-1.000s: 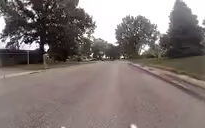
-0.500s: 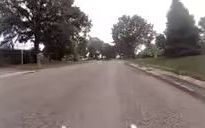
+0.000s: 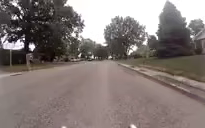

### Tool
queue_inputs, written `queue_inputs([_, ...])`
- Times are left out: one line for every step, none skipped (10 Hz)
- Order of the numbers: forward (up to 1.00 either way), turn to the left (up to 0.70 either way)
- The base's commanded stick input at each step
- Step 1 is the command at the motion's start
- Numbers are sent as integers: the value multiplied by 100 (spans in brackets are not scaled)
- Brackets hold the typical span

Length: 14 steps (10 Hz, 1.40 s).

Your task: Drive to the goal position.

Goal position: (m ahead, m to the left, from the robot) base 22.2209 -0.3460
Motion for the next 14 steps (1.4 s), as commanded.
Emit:
queue_inputs([50, 0])
queue_inputs([50, 0])
queue_inputs([50, 0])
queue_inputs([50, 0])
queue_inputs([50, -50])
queue_inputs([50, -50])
queue_inputs([50, -50])
queue_inputs([50, -8])
queue_inputs([50, 0])
queue_inputs([50, 0])
queue_inputs([50, 0])
queue_inputs([50, 0])
queue_inputs([50, 0])
queue_inputs([50, 0])
